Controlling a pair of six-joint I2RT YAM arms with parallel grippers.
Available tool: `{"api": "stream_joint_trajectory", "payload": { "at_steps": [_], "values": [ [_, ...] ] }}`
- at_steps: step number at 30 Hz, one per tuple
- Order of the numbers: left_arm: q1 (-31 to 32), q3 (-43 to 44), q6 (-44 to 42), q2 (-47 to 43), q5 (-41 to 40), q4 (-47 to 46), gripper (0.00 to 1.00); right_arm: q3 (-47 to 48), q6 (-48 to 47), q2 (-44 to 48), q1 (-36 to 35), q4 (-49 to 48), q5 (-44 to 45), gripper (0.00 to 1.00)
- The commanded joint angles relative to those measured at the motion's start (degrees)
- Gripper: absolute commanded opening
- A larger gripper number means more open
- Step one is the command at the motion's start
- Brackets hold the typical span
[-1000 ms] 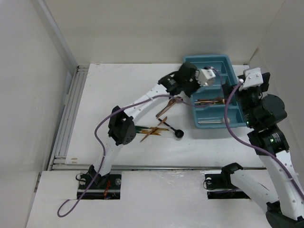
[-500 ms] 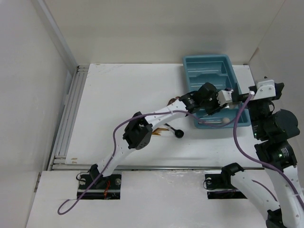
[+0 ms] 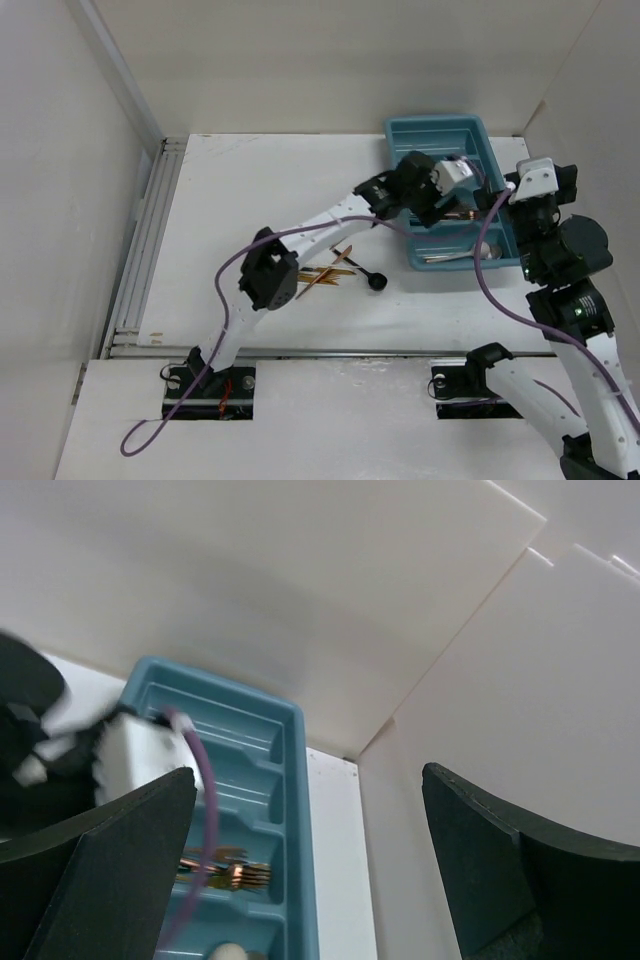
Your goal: Sort the eating utensils into containers
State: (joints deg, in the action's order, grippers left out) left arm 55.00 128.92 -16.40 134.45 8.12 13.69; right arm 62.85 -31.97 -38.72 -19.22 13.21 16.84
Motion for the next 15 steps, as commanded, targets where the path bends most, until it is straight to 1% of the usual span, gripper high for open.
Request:
{"api": "stream_joint_trajectory", "payload": {
  "at_steps": [1,2,3,4,7,8,11,12,15],
  "values": [
    [-7.97,-7.78,2.43,-11.83,-4.6,6.07,0.76,0.08,1.56,-0.57,-0.55,-2.84,-1.72,0.99],
    [-9.29,-10.77,2.95,-12.98,-4.6,7.04,0.74,0.08,2.08,-1.09,-0.55,-2.84,-1.72,0.99],
    [-11.65,-16.28,3.48,-14.9,-3.82,7.66,0.73,0.08,2.08,-1.79,-0.55,-3.36,-2.25,0.99],
    [-12.63,-18.77,3.48,-15.7,-2.51,8.19,0.73,0.08,2.87,-1.8,-0.55,-3.37,-2.25,0.99],
    [-14.92,-25.19,2.96,-16.42,-2.49,7.58,0.71,0.08,3.48,-3.29,-0.55,-3.89,-2.25,0.99],
    [-14.92,-25.21,2.96,-16.42,-2.49,7.58,0.68,0.08,3.49,-3.99,-0.55,-3.9,-2.77,0.99],
    [-14.92,-25.74,1.46,-13.43,1.88,8.89,0.55,0.61,4.1,-4.61,-0.55,-3.9,-2.78,0.99],
    [-14.92,-25.74,1.46,-12.91,2.68,8.89,0.44,0.61,4.63,-5.13,-0.55,-3.9,-2.78,0.99],
    [-14.92,-25.74,0.06,-11.59,4.7,8.37,0.35,1.13,4.63,-5.14,-0.55,-3.9,-2.78,0.99]
  ]
}}
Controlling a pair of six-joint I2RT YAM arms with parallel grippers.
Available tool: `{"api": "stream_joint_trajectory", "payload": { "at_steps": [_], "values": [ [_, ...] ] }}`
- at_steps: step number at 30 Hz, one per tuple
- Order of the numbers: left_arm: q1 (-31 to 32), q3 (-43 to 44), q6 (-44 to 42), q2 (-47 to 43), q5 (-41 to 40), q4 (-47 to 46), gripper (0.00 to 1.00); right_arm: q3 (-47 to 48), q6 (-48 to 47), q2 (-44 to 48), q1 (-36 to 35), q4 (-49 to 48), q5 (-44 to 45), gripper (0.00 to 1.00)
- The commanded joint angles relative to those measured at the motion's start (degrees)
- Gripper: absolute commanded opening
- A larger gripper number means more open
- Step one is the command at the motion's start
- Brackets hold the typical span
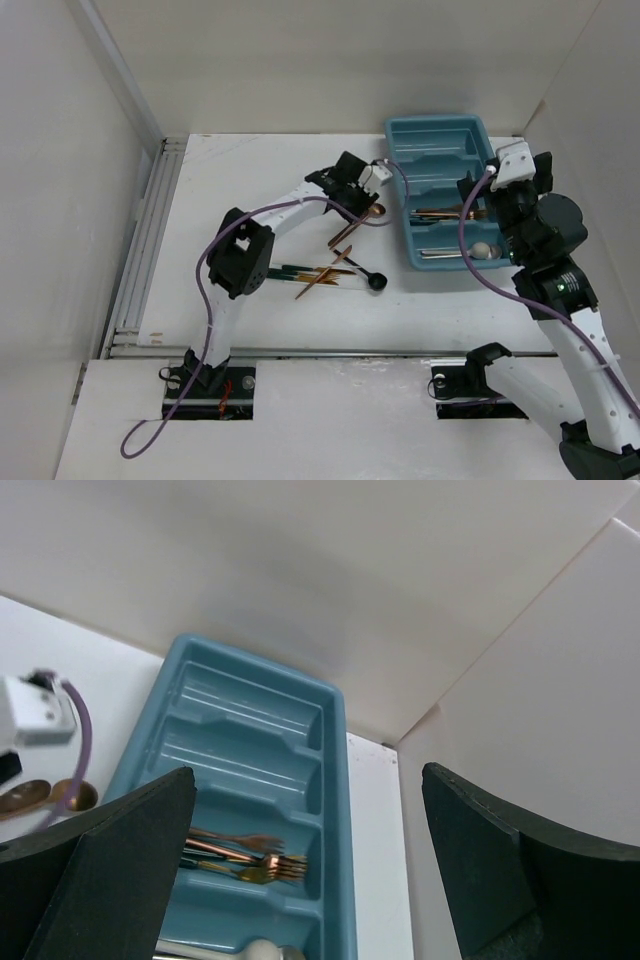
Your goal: Sort the eating utensils into containers
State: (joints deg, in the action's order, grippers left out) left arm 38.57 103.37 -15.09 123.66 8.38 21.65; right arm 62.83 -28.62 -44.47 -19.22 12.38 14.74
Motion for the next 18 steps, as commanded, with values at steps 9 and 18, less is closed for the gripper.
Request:
{"api": "stream_joint_trajectory", "payload": {
  "at_steps": [9,18],
  "values": [
    [1.51,0.42,-2.49,3.34,6.82,0.41,0.3,1.16,1.82,1.14,-0.55,-1.13,1.78,0.99],
    [1.51,1.82,-3.01,6.86,-0.03,-0.3,0.34,1.68,1.29,1.14,-0.55,-1.13,2.31,0.99]
  ]
}}
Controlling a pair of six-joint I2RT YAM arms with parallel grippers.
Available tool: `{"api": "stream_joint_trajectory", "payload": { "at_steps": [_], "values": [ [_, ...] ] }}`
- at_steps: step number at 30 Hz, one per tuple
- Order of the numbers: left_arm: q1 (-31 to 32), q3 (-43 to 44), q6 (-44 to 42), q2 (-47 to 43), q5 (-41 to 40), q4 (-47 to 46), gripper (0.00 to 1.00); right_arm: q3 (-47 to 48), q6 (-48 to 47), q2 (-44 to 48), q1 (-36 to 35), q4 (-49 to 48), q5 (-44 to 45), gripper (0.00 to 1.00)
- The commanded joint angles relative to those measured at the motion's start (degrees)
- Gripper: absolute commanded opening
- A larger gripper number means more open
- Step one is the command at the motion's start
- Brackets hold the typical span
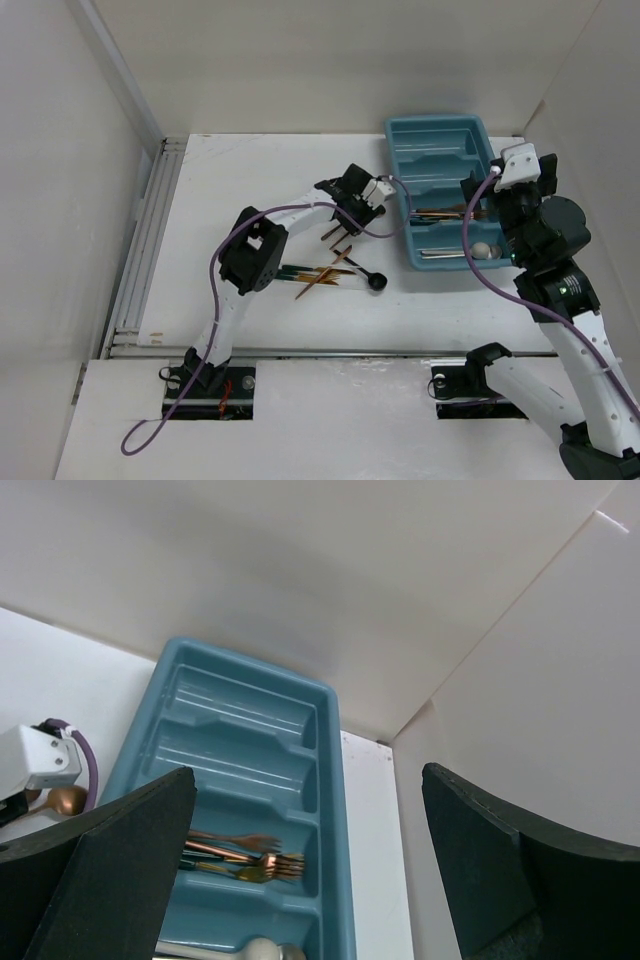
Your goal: Sort the eating utensils into containers
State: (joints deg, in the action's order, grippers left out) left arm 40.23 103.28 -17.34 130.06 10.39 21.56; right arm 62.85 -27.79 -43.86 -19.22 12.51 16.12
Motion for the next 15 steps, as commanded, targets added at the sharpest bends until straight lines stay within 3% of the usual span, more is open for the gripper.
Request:
{"api": "stream_joint_trajectory", "payload": {
  "at_steps": [1,6,7,8,10,15],
  "values": [
    [-0.15,2.44,-0.76,1.41,-2.04,0.58,0.34,1.66,0.46,0.53,-0.55,-1.26,0.93,0.99],
    [-0.15,4.21,-0.76,3.01,-0.73,2.87,0.29,1.66,-0.06,0.53,-0.55,-1.26,1.46,0.99],
    [-0.15,4.21,-0.76,3.01,-0.73,3.83,0.25,1.66,-0.07,0.53,-0.55,-0.74,1.46,0.99],
    [-0.15,4.21,-0.76,3.01,0.32,4.8,0.13,1.66,-0.07,1.05,-0.55,-0.74,1.98,0.99],
    [-0.15,3.5,-1.38,3.01,1.47,5.68,0.0,1.66,-0.59,1.05,-0.55,-0.74,2.6,0.99],
    [-0.68,5.24,1.86,-2.51,2.88,4.9,0.0,1.66,-0.6,1.58,-0.55,-0.74,2.6,0.99]
  ]
}}
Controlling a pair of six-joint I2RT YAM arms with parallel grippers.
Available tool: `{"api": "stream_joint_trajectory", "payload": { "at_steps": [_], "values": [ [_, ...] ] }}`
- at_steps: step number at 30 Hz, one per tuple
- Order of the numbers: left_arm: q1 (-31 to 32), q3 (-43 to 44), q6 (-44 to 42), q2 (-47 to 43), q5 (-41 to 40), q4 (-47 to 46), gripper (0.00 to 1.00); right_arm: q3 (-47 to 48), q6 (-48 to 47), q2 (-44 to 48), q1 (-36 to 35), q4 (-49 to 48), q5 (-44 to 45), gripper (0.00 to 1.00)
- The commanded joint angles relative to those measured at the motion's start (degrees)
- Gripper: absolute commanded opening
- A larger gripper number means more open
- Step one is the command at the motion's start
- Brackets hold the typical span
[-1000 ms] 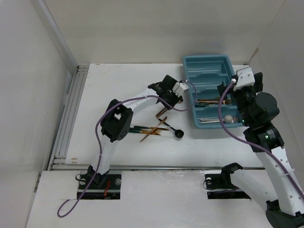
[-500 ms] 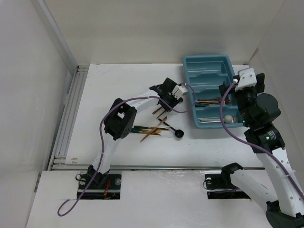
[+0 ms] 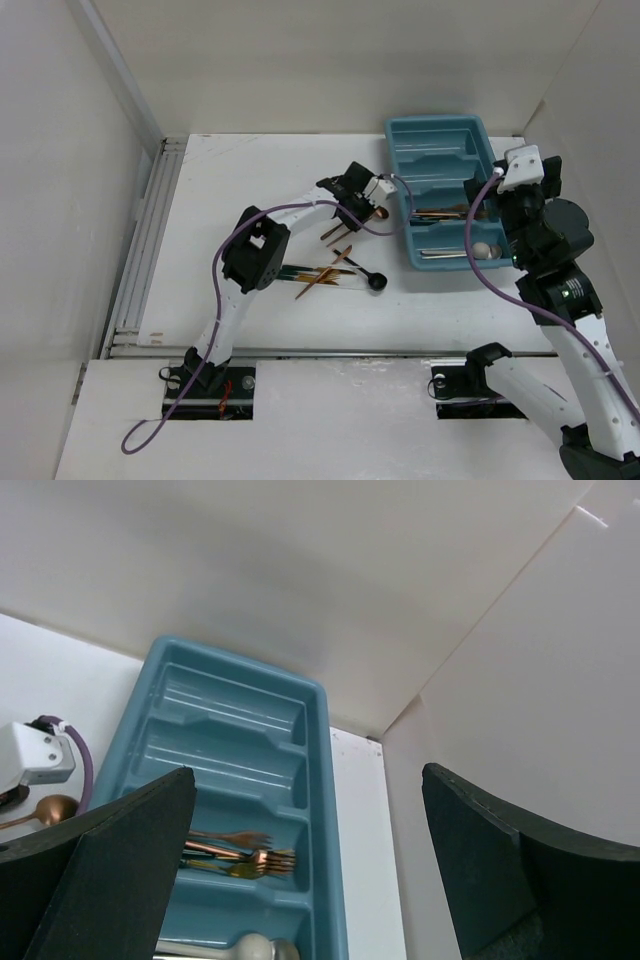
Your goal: Sort the eating utensils into containers
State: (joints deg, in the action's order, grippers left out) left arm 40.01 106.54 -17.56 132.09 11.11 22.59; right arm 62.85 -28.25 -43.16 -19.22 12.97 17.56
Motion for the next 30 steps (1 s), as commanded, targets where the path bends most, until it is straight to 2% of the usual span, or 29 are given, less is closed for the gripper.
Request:
{"api": "stream_joint_trajectory", "payload": {
  "at_steps": [1,3,5,8,13,18,26,29,30],
  "values": [
    [-1.07,3.83,2.96,-5.52,2.77,3.87,0.0,1.66,-0.14,0.88,-0.55,-1.19,1.16,0.99],
    [-1.07,8.83,4.63,-6.84,2.77,3.87,0.0,1.66,-0.14,0.88,-0.55,-1.19,1.16,0.99],
    [-1.07,17.71,6.48,-7.46,3.91,4.92,0.0,1.66,-0.14,0.88,-0.55,-1.8,0.64,0.99],
    [0.85,23.96,6.49,-9.04,4.44,5.71,0.0,1.66,-0.14,1.5,-0.55,-2.42,0.63,0.99],
    [7.7,22.75,2.72,-9.14,9.71,4.23,0.0,0.52,0.39,3.25,-0.55,-2.43,2.56,0.99],
    [14.2,24.85,2.71,-3.43,12.18,-3.84,0.0,-0.01,0.39,4.48,-0.55,-2.43,3.09,0.99],
    [16.68,22.93,2.8,1.94,12.18,-15.02,0.0,-0.01,-0.13,6.33,-0.55,-0.49,4.93,0.99],
    [16.68,20.56,2.8,3.08,10.95,-17.14,0.45,-0.01,-0.66,6.86,-0.55,0.04,5.46,0.99],
    [16.68,20.55,3.41,3.08,8.95,-17.84,0.57,-0.01,-0.67,6.86,-0.55,0.04,5.47,0.99]
  ]
}}
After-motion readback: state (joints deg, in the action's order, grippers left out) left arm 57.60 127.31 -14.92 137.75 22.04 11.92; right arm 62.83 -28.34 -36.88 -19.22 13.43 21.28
